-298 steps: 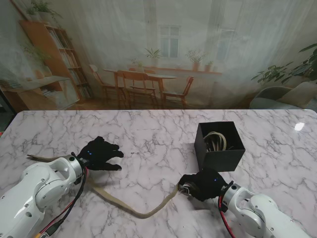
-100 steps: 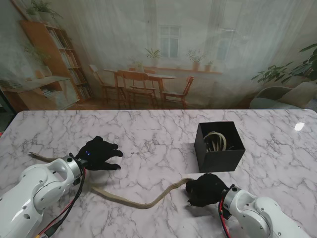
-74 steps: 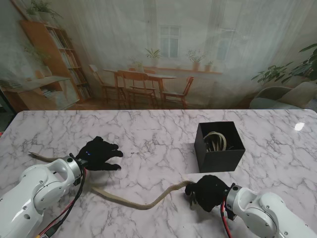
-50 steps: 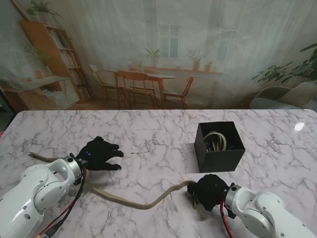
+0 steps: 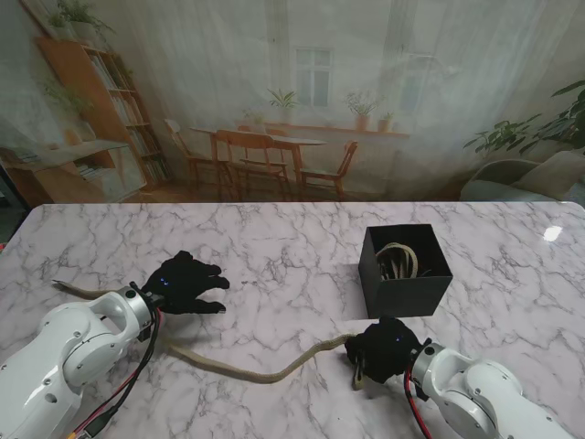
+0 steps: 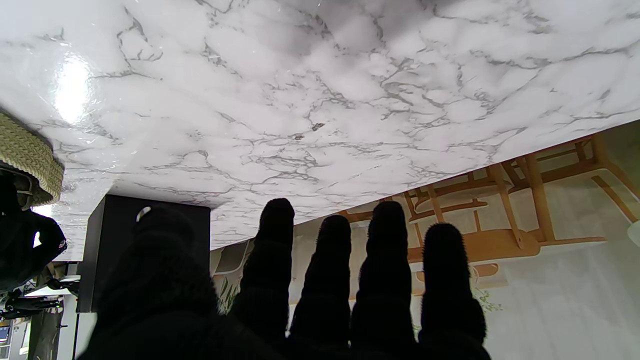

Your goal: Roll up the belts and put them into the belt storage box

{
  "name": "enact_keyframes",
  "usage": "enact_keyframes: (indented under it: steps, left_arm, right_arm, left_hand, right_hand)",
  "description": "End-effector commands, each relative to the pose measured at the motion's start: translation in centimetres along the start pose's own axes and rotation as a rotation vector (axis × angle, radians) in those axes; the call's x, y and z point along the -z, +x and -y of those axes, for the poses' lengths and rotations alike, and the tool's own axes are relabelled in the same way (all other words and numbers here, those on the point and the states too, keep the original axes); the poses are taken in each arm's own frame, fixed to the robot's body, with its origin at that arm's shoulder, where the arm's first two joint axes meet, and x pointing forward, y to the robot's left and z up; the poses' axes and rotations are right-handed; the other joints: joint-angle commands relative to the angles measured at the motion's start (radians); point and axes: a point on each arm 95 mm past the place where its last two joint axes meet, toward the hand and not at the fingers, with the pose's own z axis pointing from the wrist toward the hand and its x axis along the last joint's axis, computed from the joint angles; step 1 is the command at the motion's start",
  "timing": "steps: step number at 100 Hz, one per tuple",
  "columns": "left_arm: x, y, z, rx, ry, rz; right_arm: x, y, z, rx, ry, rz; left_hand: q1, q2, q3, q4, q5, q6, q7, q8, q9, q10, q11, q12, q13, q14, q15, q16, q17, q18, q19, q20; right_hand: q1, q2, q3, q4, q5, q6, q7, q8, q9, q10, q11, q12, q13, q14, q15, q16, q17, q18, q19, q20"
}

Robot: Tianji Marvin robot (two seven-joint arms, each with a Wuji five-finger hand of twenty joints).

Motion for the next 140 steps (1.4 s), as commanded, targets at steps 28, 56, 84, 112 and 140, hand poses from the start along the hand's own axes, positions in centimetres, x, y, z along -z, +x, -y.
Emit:
enact_keyframes:
  steps: [28, 56, 84, 112, 140]
  left_arm:
    - [-0.1, 0.1, 0.1, 0.009, -0.005, -0.002]
    - [-0.1, 0.1, 0.1, 0.009, -0.01, -0.003]
    - [0.0, 0.1, 0.0, 0.009, -0.009, 0.0]
    - [0.0, 0.1, 0.1, 0.007, -0.001, -0.003]
    - [0.1, 0.0, 0.1, 0.002, 0.005, -0.001]
  right_arm:
    - [0.1, 0.4, 0.9, -0.035, 0.021, -0.008]
    - [-0.6, 0.7, 1.3, -0.125, -0.035, -0.011]
    - [-1.2, 0.6, 1.5, -0.111, -0.111, -0.02]
    - [-1.7, 0.6, 1.6, -0.09, -0.2, -0.015]
    - [-1.9, 0.6, 1.6, -0.096, -0.214, -0.046]
  left_hand:
    - [0.018, 0.055, -0.014, -0.008, -0.006, 0.014, 0.005, 0.005, -0.027, 0.009, -0.006, 0.005, 0.001, 0.012, -0.003, 0.012, -0.01, 0.036, -0.025, -0.011]
    - [0.018, 0.055, -0.014, -0.008, -0.004, 0.014, 0.005, 0.005, -0.026, 0.01, -0.005, 0.005, 0.002, 0.013, -0.003, 0.012, -0.01, 0.036, -0.025, -0.011]
    - [0.017, 0.056, -0.015, -0.008, -0.008, 0.015, 0.004, 0.005, -0.024, 0.009, -0.005, 0.005, 0.003, 0.013, -0.002, 0.012, -0.009, 0.036, -0.025, -0.011]
    - [0.019, 0.054, -0.014, -0.008, -0.015, 0.017, -0.001, 0.003, -0.023, 0.009, -0.004, 0.006, 0.003, 0.012, -0.001, 0.013, -0.008, 0.036, -0.023, -0.011]
    - [0.025, 0.058, -0.012, -0.007, -0.013, 0.018, 0.001, 0.003, -0.023, 0.009, -0.004, 0.006, 0.004, 0.013, 0.0, 0.013, -0.008, 0.035, -0.023, -0.011]
  right_hand:
    - [-0.08, 0.052, -0.065, -0.007, 0.114, -0.187, 0.15, 0.138, -0.704, 0.102, -0.157, -0.149, -0.33, 0.053, -0.122, -0.033, -0.074, 0.123, -0.057, 0.02]
    - [-0.052, 0.07, -0.043, -0.005, 0.052, -0.049, 0.283, 0.125, -0.307, 0.018, -0.051, -0.141, -0.231, 0.0, -0.114, -0.08, -0.059, 0.135, -0.115, -0.002]
    - [-0.021, 0.148, 0.014, 0.098, -0.108, -0.019, -0.249, 0.064, 0.1, -0.018, 0.177, 0.036, 0.011, -0.054, 0.054, 0.031, 0.058, 0.024, 0.025, -0.004]
    - [0.055, 0.233, 0.033, 0.121, -0.463, -0.163, -0.284, 0.047, 0.152, 0.041, 0.317, 0.076, 0.124, 0.014, 0.209, 0.056, 0.149, 0.041, 0.095, -0.028]
    - [0.098, 0.244, -0.014, 0.049, -0.033, -0.28, -0.169, 0.022, 0.15, 0.042, 0.248, 0.06, 0.116, 0.009, 0.14, 0.004, 0.082, 0.056, 0.049, -0.038]
